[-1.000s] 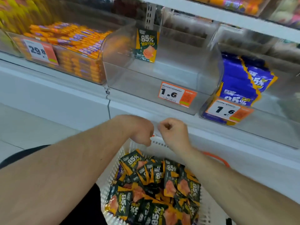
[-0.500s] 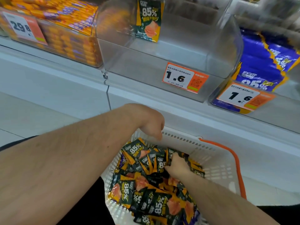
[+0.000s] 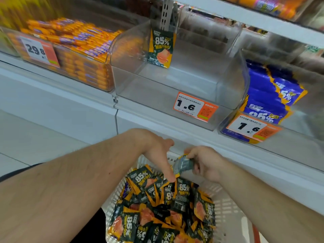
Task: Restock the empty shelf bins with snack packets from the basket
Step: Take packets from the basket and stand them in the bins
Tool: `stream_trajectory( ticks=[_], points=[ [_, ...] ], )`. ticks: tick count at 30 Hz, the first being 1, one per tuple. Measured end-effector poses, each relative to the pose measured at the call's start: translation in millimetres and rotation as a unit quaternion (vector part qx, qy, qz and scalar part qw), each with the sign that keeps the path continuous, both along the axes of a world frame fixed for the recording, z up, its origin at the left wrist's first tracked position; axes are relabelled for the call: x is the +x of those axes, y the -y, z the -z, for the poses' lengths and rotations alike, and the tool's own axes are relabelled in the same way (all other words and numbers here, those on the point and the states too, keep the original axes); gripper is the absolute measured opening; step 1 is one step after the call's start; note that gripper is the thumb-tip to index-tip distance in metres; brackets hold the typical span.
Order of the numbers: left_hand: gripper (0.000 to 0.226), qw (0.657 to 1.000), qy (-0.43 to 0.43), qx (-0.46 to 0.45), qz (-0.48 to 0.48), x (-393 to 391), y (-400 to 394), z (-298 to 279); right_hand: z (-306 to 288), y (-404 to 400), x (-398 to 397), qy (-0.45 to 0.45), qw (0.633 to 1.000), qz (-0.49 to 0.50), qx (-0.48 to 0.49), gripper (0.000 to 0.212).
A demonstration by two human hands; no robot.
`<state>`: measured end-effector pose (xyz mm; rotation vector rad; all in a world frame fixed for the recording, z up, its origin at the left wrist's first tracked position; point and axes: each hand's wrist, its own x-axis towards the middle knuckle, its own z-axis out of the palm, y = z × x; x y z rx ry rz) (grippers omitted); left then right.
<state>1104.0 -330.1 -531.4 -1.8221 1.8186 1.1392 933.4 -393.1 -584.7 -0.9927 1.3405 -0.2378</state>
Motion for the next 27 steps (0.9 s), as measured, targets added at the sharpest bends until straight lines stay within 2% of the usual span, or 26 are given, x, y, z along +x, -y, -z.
stream_trajectory(
  ticks=[2,3,5,7,8,11,13,14,16,18,20,22,24,27],
  points=[
    [0.119,1.0,-0.025,0.0,-0.011,-1.8,-4.1,-2.3,-12.2,1.4,-3.0,0.103,0.988,0.068,0.096,0.015],
    [0.112,0.999,-0.036,-0.016,-0.015,-3.1,-5.3,-3.5,-17.3,1.7,-5.0,0.144,0.976,0.096,0.131,0.016],
    [0.08,0.995,-0.068,-0.063,-0.032,-2.0,-4.0,-5.1,-23.8,0.4,-7.6,0.198,0.955,0.139,0.171,0.018],
    [0.045,0.984,-0.099,-0.138,-0.054,6.8,-1.2,-7.9,-27.9,-4.1,-8.4,0.226,0.942,0.162,0.186,0.021],
    [0.034,0.976,-0.11,-0.177,-0.068,12.2,-0.2,-10.7,-29.5,-6.7,-9.3,0.23,0.94,0.167,0.188,0.023],
    [0.021,0.942,-0.126,-0.285,-0.121,30.1,2.1,-21.0,-35.7,-13.4,-13.0,0.194,0.957,0.123,0.176,0.015],
    [0.014,0.916,-0.159,-0.327,-0.169,38.7,3.0,-28.3,-39.6,-14.4,-16.5,0.083,0.987,0.037,0.133,0.011],
    [0.012,0.903,-0.179,-0.341,-0.188,42.5,2.7,-32.2,-40.7,-12.5,-18.7,0.014,0.995,0.002,0.094,0.018],
    [0.008,0.893,-0.196,-0.35,-0.205,48.2,1.0,-38.6,-44.4,-6.1,-22.1,-0.081,0.995,-0.009,-0.048,0.027],
    [0.001,0.903,-0.175,-0.347,-0.186,51.6,-1.0,-43.7,-53.9,-2.2,-22.7,-0.117,0.961,0.004,-0.249,0.017],
    [0.004,0.915,-0.144,-0.344,-0.153,50.8,-2.0,-48.4,-68.3,-6.6,-15.2,-0.108,0.911,-0.027,-0.397,0.015],
    [0.005,0.924,-0.127,-0.338,-0.129,47.8,-1.5,-52.5,-79.6,-15.8,-0.4,-0.099,0.882,-0.102,-0.449,0.008],
    [0.004,0.927,-0.12,-0.339,-0.106,44.3,-0.2,-56.8,-84.8,-21.6,17.7,-0.105,0.87,-0.184,-0.444,0.006],
    [0.004,0.915,-0.127,-0.372,-0.095,42.6,1.3,-60.5,-88.1,-22.5,40.7,-0.071,0.878,-0.22,-0.418,0.007]
  ],
)
